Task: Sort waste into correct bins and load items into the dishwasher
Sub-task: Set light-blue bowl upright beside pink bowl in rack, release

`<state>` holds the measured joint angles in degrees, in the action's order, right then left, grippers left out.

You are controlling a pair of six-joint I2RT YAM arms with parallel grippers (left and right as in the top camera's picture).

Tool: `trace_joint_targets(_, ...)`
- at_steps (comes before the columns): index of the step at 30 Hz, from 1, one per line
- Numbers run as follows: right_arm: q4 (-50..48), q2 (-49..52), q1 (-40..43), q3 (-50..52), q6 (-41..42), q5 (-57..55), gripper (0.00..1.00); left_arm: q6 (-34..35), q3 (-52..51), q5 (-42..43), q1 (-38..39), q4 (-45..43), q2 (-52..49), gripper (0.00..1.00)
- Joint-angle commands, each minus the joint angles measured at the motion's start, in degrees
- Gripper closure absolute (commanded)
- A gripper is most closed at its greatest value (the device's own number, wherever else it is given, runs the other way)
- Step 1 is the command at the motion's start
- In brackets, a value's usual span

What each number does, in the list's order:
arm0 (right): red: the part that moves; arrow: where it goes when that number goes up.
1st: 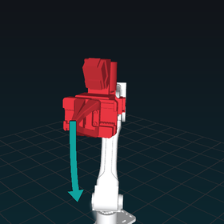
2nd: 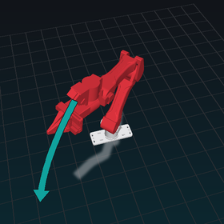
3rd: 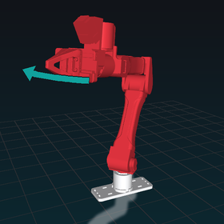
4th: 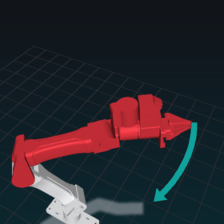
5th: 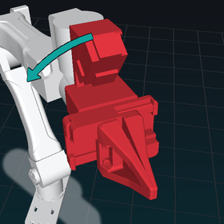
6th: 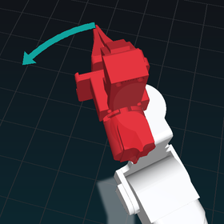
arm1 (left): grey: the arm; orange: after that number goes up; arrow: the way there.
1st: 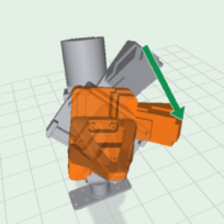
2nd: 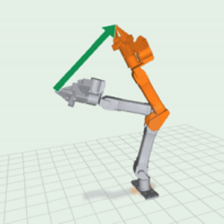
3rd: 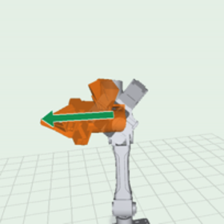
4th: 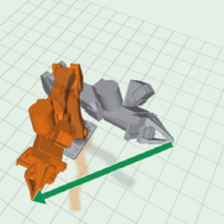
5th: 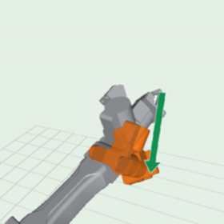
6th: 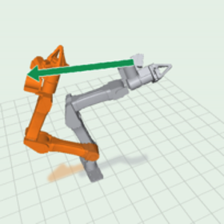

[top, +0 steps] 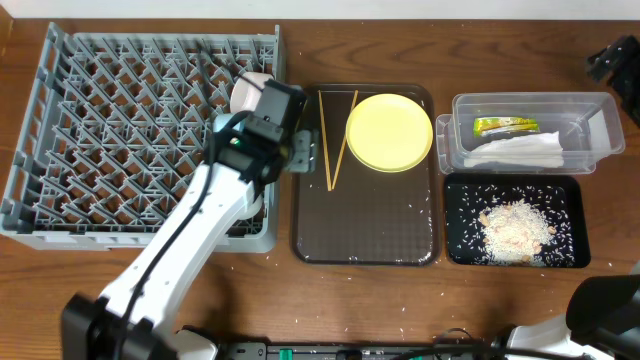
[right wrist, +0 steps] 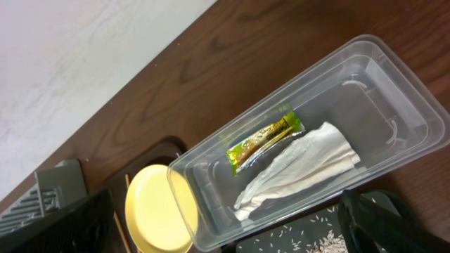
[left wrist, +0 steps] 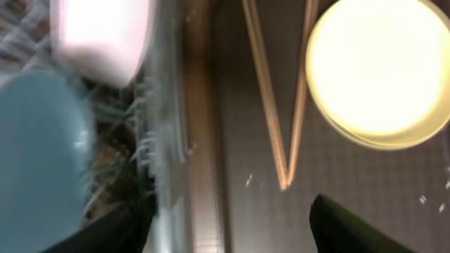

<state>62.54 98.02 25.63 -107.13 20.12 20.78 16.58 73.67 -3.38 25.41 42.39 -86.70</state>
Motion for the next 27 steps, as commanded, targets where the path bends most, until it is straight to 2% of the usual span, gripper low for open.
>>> trace_joint_targets(1, 0.09, -0.61, -0.37, -0.63, -0.9, -0.2, 0.01, 6.88, 1.07, -6.58, 0.0, 6.27, 3.58, 0.27)
trace_joint_targets(8, 0.09, -0.61, -0.37, -0.63, -0.9, -0.2, 0.01, 7.93, 1.05, -18.67, 0.0, 8.09, 9.53, 0.27)
trace_joint_targets(11, 0.09, -0.61, -0.37, -0.63, -0.9, -0.17, 0.01, 6.03, 0.76, -20.96, 0.0, 8.94, 8.31, 0.27)
trace_joint_targets(15, 0.09, -0.61, -0.37, -0.63, -0.9, -0.2, 0.01, 5.99, 0.55, -31.3, -0.09, 8.02, 2.84, 0.27)
trace_joint_targets(21, 0.09, -0.61, -0.37, -0.63, -0.9, -0.2, 0.01, 5.99, 0.55, -31.82, -0.37, 4.72, -4.59, 0.27)
trace_joint_targets(27, 0.09, -0.61, -0.37, -0.63, -0.9, -0.2, 0.01, 5.07, 0.55, -33.38, -0.39, 2.93, -4.81, 0.26)
